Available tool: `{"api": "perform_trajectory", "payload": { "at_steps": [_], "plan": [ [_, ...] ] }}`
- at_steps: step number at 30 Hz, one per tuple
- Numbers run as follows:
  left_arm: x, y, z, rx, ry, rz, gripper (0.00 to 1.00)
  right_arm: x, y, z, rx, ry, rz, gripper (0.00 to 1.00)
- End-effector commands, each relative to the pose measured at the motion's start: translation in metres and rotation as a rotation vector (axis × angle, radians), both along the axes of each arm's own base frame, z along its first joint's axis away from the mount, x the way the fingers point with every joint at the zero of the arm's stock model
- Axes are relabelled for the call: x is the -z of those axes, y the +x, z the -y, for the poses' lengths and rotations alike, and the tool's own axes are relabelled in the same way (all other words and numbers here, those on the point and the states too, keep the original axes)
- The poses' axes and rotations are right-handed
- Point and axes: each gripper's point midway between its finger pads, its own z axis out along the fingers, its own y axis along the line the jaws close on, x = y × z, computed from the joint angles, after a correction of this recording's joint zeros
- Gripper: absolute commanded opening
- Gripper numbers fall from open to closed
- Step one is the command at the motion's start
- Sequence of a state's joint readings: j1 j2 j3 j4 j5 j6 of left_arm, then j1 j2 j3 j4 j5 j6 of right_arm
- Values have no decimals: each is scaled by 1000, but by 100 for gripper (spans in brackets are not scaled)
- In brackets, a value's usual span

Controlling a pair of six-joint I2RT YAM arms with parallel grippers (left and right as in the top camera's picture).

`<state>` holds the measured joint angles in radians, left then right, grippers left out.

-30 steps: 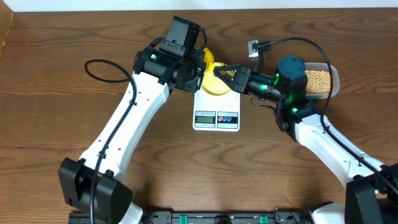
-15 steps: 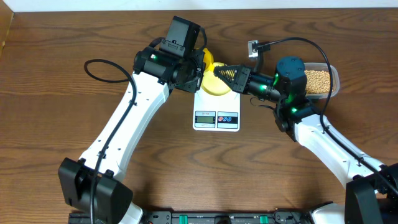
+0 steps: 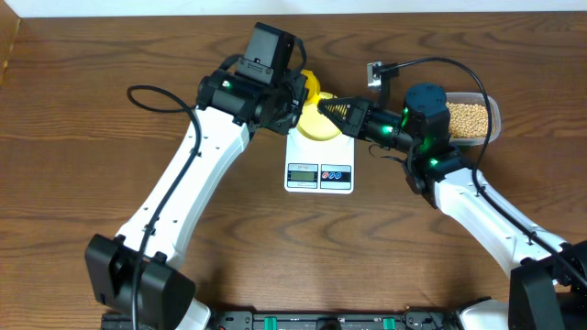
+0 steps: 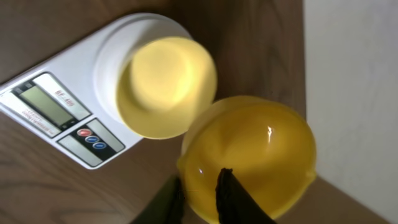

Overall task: Scoop item into bowl and weigh 50g on scale
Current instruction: 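Grasp the scoop handle with the right gripper and release the left gripper, then carry the scoop with the right gripper toward the soybean tub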

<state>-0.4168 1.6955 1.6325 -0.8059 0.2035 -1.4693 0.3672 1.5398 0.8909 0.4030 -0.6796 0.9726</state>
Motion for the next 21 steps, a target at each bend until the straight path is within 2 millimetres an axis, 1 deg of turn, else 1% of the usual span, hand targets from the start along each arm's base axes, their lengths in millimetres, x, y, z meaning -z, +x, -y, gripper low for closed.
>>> {"api": "perform_trajectory", "payload": {
  "at_steps": [1, 7, 11, 14, 16, 18, 21],
  "plan": [
    [-33, 2, -17, 81, 46, 142, 23, -6, 5, 8, 12, -17, 41, 1],
    [-64, 2, -34, 187, 128, 294, 24, 4, 10, 21, 33, -51, 28, 1],
    [-78, 1, -49, 347, 278, 417, 23, 11, 9, 27, 26, -62, -15, 1],
    [-84, -10, -59, 473, 379, 466, 23, 12, 7, 33, 10, -78, -26, 1],
    [-90, -16, -61, 552, 440, 513, 23, 9, 6, 41, 4, -104, -26, 1],
    [-97, -23, -61, 622, 489, 554, 23, 2, 5, 48, -4, -131, -11, 1],
    [-100, -34, -58, 710, 542, 585, 23, -15, 3, 63, -6, -189, 26, 1]
  ]
}}
